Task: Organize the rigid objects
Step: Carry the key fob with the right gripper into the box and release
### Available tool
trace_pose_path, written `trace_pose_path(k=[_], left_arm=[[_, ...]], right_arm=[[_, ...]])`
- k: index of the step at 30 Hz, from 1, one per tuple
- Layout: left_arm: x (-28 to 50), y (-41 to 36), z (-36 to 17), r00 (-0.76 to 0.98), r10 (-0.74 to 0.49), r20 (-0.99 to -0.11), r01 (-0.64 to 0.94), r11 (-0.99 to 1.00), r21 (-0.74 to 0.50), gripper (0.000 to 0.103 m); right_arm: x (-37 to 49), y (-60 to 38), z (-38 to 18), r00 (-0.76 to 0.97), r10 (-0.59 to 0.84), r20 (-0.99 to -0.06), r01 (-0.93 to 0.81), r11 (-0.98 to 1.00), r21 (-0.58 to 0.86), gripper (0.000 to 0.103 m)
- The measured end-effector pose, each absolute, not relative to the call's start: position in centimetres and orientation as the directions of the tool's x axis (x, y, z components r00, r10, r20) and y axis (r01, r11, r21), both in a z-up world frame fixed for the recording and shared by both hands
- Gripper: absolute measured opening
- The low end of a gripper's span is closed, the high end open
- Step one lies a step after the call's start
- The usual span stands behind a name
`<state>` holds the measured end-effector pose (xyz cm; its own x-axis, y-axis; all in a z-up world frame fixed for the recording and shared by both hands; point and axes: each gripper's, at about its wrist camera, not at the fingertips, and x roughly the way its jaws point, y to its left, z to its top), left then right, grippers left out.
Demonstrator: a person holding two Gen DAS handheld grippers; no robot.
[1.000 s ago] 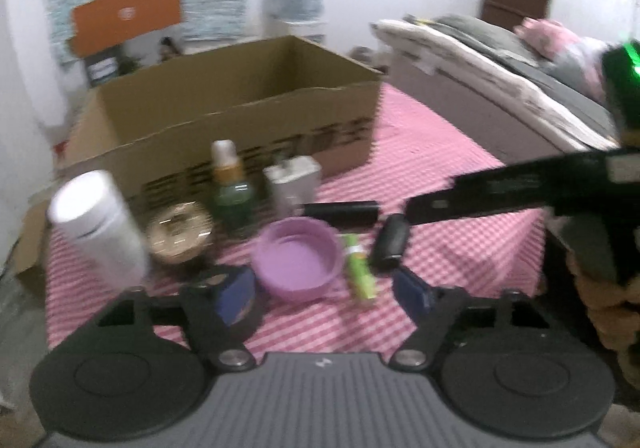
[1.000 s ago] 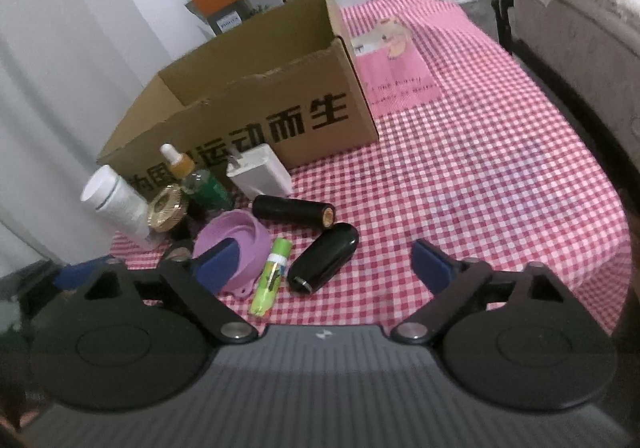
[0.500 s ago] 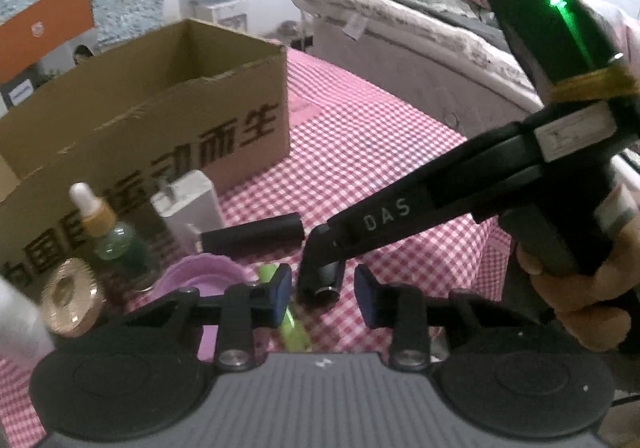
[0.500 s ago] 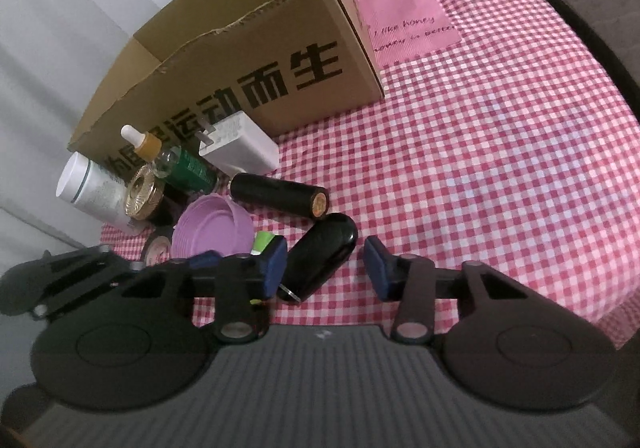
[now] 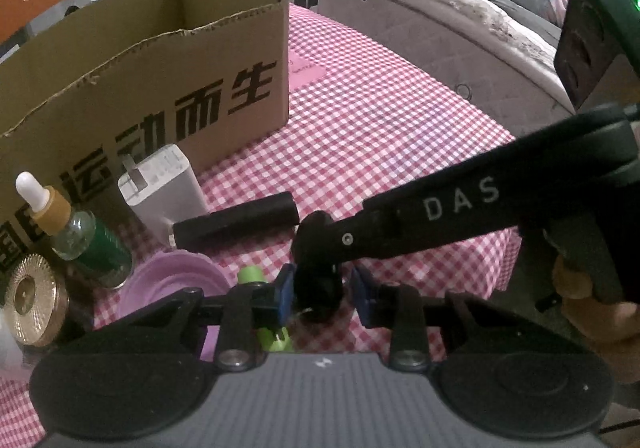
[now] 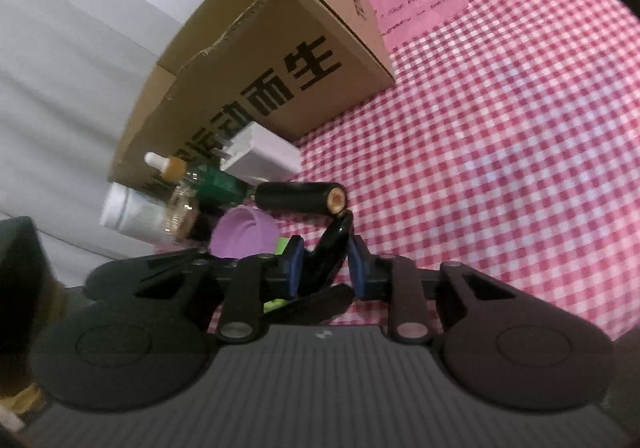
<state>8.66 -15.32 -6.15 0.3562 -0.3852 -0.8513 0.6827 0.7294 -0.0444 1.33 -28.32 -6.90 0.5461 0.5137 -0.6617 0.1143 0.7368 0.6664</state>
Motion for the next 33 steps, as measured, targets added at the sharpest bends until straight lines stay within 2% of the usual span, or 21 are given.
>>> trace_pose_path(k=[7,18,25,33], left_arm=[[8.7,-15.6,-6.0,0.386,-0.366,-0.847,0.663,0.748,-0.021,0.026],[7.4,-15.0,-3.6,0.439,-0.399,-0.805,0.662,0.75,-0.011,0.025],[5.5,-13.3,0.8,0.546,-0.425,-0.722,0.638,0.769,0.03,0.025],[6.2,-9.2,7.4,0.71,-0.377,-0.595,0.517,0.852,0.077,0.025]], right_arm=[[1.6,-28.3,-7.5,0.566,0.506,-0.651,0.111,0.735,0.669,0.02],[0.8,-27.4,-5.7,0.619,0.47,-0.629,0.08,0.759,0.646,0.018],[-0.4,-25.3,-1.0,0.693,0.436,-0.574,-0.014,0.804,0.595,0.018],[2.3,-21.5,5.7,0.738,0.498,-0.454,-0.216,0.813,0.541,0.018]])
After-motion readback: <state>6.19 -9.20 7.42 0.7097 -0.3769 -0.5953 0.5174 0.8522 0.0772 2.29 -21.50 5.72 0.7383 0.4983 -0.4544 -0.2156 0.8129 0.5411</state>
